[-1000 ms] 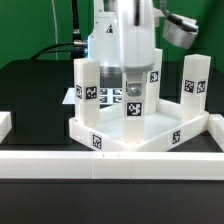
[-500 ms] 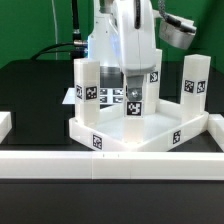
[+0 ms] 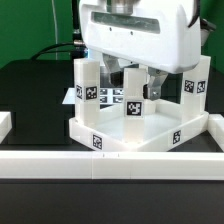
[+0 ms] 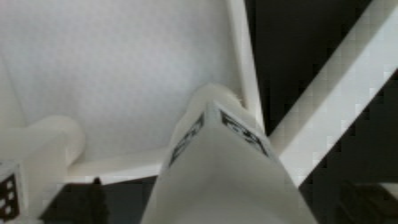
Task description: Assemble desk
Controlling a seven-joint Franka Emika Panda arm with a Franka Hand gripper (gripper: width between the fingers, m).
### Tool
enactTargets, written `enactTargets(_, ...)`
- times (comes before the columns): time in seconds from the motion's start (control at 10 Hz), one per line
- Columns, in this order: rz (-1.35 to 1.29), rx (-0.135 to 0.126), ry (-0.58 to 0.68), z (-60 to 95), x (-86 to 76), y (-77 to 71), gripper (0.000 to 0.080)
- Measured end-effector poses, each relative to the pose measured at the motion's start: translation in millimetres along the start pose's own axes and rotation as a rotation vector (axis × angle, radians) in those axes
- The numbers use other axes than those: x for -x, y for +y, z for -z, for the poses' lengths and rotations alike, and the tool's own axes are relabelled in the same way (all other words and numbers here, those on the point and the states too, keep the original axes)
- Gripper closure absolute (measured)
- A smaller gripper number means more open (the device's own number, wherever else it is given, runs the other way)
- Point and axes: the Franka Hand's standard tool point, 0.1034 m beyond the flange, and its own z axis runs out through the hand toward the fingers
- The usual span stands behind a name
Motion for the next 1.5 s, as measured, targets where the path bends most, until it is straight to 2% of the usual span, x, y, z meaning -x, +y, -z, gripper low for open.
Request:
enactTargets(0.1, 0.041, 0.000, 0.000, -0.1, 0.2, -0.1, 0.0151)
enactTargets(0.3, 0.315, 0.041, 0.030, 0.6, 4.5, -3.4, 0.0151)
enactTargets(1.0, 0.827, 0.052, 0.026, -0.1, 8.3, -6.9, 0.0163)
enactTargets(1.2, 0.817, 0.052, 0.027, -0.2, 8.2, -6.8, 0.0514)
enactTargets(1.5, 0.806, 0.049, 0.025, -0.1, 7.5, -6.3, 0.0511)
